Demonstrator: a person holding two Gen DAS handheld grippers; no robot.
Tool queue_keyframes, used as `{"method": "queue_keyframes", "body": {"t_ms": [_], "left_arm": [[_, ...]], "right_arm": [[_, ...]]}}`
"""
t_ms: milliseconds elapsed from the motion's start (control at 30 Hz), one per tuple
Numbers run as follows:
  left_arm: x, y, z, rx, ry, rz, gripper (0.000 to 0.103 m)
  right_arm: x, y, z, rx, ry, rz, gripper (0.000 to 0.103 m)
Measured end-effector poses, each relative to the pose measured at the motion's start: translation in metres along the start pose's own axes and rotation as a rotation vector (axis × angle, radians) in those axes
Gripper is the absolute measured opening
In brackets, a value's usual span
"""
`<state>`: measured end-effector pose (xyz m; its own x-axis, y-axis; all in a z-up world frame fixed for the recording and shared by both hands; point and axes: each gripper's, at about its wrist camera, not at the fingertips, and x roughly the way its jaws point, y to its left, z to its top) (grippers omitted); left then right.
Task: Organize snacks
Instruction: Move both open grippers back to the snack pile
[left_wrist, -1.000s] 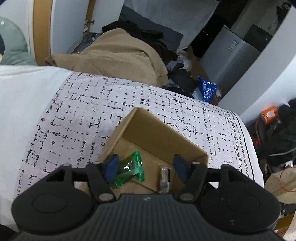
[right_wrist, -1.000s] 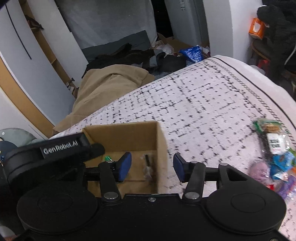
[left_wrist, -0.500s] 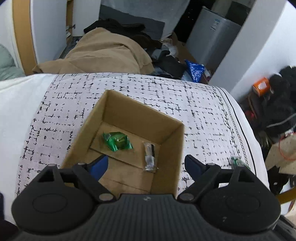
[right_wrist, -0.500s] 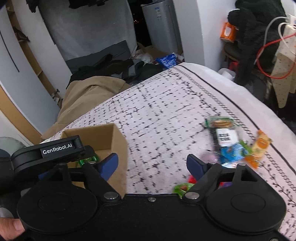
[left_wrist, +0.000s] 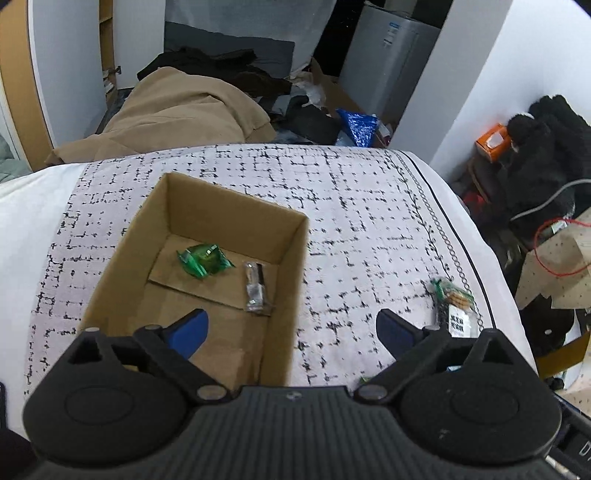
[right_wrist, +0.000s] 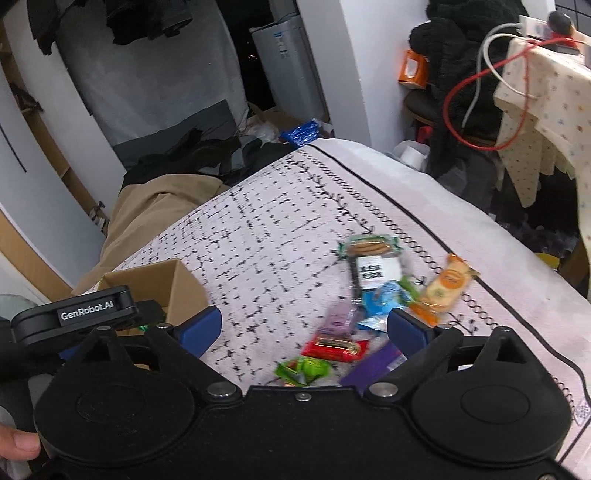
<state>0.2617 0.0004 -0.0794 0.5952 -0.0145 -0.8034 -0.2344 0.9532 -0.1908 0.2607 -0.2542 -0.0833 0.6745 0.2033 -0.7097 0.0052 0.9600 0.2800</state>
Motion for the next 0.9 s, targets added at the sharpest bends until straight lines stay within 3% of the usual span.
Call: {"method": "queue_keyframes", "body": {"t_ms": [400,533,900], "left_arm": [[-0.003,-0.040,-0.031,0.099,0.015,-0.001,0.098],[0.000,-0.051,-0.043,0.125,0.041,-0.040,0.098],[0.017,-0.065,-0.082,0.174,0.084,-0.016,0.096]], "right_arm": [[-0.006,-0.052,-0.015,0.067,0.014,0.002,0.097],[-0.001,-0.065,-0.023,0.093,0.023,0.019,0.096],[0.031,-0.096,-0.052,0.187,0.074,0.090,0.069]]}}
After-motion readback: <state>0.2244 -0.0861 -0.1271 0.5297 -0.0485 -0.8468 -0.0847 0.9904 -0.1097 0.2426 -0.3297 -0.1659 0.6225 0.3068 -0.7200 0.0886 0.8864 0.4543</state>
